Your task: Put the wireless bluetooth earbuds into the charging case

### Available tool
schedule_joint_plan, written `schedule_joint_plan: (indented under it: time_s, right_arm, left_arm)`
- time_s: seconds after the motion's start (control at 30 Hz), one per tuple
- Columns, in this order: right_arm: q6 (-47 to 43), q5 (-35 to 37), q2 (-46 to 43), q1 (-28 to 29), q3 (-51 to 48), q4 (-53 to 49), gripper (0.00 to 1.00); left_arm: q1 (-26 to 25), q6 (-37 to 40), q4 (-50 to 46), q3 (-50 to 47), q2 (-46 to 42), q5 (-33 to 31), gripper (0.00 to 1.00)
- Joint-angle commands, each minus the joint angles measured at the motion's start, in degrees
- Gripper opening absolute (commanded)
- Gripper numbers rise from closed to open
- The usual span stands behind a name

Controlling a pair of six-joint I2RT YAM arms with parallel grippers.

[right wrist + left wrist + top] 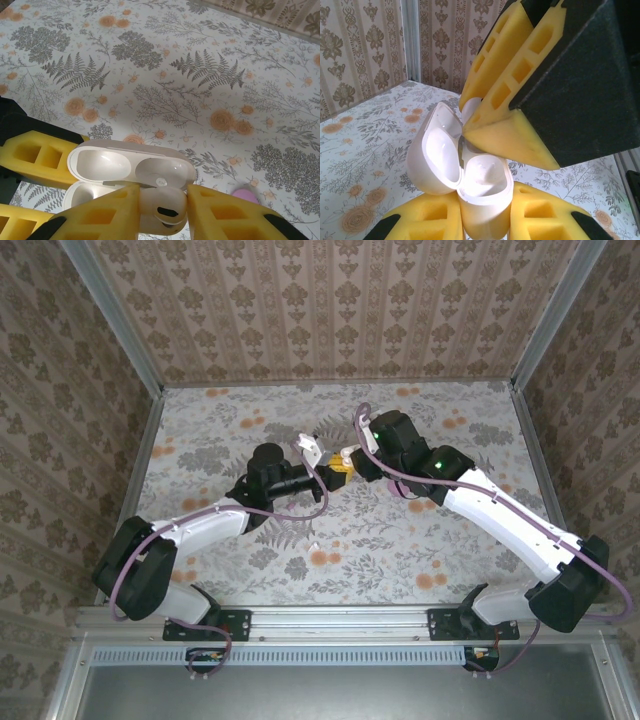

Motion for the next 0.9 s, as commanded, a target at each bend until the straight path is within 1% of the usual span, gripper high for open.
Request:
schedule_joint_plan:
  time_s: [0.0,0.43,0.87]
  right_arm:
    - [0.55,-0.31,0.63,0.03,0.87,-4.41,0.32]
    - [1.35,-3.02,1.04,0.05,1.97,-4.54,0.37]
    - [2.9,-6.14,0.22,-0.21,1.9,-2.69,0.45]
  left_arm:
    - [-0.06,-0.51,4.21,0.26,-1.66,0.11,0.03]
    - [-0.05,0.0,4.74,0.1,-1.77,0.22,0.03]
    - [-0.03,0.09,4.66,-0.05,-1.75,0.32,0.03]
